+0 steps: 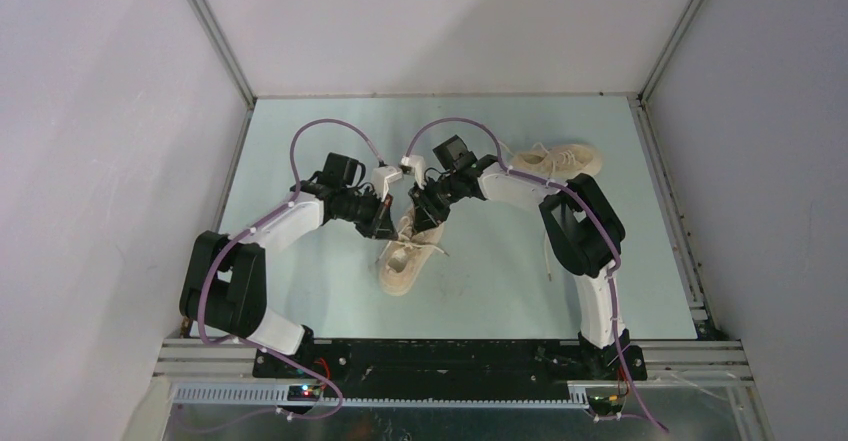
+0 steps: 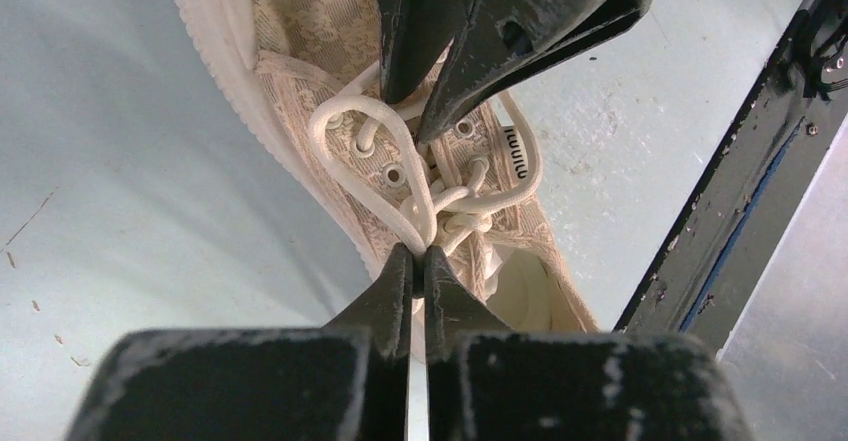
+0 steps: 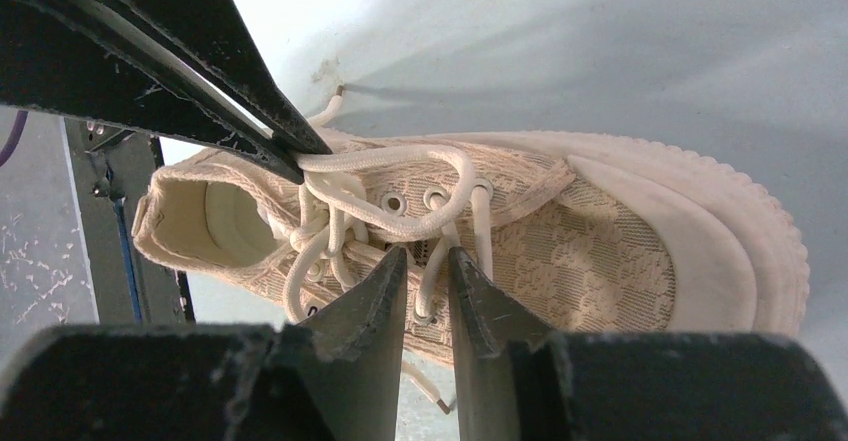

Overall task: Tie the shoes
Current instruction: Cross the shoelace with the shoelace.

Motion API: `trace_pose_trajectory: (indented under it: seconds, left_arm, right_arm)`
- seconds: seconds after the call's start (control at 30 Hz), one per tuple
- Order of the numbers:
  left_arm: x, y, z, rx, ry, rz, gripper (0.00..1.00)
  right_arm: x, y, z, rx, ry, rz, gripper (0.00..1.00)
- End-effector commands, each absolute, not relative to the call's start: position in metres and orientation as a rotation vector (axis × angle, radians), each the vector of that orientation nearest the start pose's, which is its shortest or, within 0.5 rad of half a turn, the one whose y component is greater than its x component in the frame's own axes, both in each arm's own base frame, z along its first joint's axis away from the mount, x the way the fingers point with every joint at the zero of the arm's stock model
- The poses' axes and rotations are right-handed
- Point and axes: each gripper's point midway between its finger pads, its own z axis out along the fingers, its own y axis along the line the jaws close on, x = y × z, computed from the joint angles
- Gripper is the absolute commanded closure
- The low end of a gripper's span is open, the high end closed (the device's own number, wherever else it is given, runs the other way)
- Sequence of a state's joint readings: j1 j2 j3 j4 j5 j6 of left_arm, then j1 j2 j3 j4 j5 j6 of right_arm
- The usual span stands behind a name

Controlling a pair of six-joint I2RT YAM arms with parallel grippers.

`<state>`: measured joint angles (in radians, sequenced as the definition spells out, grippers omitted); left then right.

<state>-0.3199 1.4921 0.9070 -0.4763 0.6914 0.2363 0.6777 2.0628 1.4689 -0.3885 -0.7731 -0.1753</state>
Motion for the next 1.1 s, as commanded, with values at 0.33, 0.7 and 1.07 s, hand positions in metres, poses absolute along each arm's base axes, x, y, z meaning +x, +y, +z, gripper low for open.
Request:
trace_pose_trajectory:
  seconds: [0.33, 0.7, 1.07]
  left_arm:
    - [0.268, -0.220, 0.086, 0.981, 2.249, -0.962, 1.00]
    - [0.272, -0.224, 0.083, 0.889, 2.277, -1.015, 1.00]
    - [0.271, -0.223, 0.081, 0.871, 2.286, -1.035, 1.00]
  right_arm:
    - [0.249, 0.435, 0.098, -1.513, 1.908, 1.311, 0.74]
    - [0.240, 0.445, 0.098, -1.496, 1.924, 1.356, 0.74]
    - [0.229, 0.450, 0.106, -1.451, 1.929, 1.492, 0.73]
